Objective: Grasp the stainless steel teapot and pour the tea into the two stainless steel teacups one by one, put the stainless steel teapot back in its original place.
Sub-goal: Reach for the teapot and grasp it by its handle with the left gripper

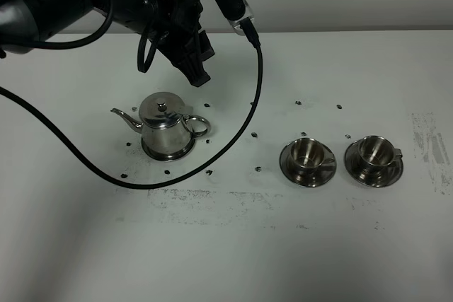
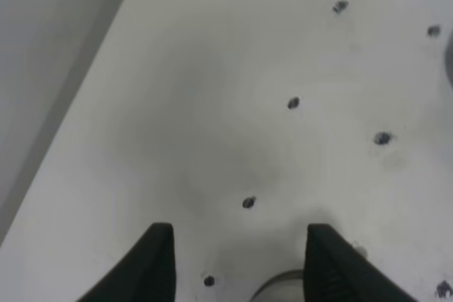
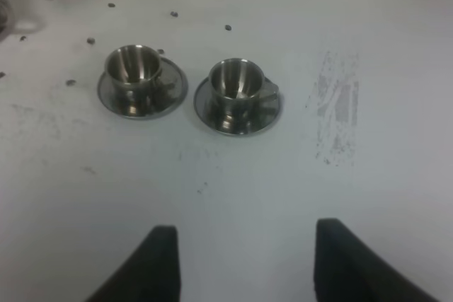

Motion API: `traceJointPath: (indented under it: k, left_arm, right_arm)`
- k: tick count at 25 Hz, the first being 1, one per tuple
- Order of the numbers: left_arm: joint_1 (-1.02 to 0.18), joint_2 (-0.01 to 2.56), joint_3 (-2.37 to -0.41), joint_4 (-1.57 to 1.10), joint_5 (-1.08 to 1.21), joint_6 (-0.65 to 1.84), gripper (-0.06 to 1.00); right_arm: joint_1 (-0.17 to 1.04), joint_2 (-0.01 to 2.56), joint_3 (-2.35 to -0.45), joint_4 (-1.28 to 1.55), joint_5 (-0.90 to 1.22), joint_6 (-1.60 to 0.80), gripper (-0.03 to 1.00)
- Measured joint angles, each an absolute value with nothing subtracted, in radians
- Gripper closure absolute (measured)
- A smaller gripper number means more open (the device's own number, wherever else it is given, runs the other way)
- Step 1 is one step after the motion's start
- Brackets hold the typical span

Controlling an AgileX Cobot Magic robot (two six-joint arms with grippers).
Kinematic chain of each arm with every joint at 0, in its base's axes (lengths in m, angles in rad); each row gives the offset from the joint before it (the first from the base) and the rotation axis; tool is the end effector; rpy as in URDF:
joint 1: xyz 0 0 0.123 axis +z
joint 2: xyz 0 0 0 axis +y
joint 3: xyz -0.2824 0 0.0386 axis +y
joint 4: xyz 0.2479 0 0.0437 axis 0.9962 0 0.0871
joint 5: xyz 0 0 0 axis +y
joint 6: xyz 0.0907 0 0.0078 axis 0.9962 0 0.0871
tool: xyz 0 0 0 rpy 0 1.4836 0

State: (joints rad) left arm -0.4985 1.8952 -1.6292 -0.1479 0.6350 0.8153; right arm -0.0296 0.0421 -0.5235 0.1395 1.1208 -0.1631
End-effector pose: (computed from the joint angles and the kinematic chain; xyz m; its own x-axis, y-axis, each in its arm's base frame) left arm 0.3825 -0.2173 0.2897 -0.1482 0.8078 -0.5705 0.8135 0.4276 0.3942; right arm -0.0037 0.0115 0.2798 -0.5105 -0.0861 -0.8556 -0.1301 0.9912 -0.0221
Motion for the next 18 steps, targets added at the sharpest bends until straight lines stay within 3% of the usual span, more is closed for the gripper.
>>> traceJointPath:
  k: [18]
  left_arm:
    - [-0.503,1.895,-1.629,-0.147,0.656,0.825,0.54]
  right_arm:
    - [-0.051,0.042,-0.524,0.162,1.120,-0.159,0.54]
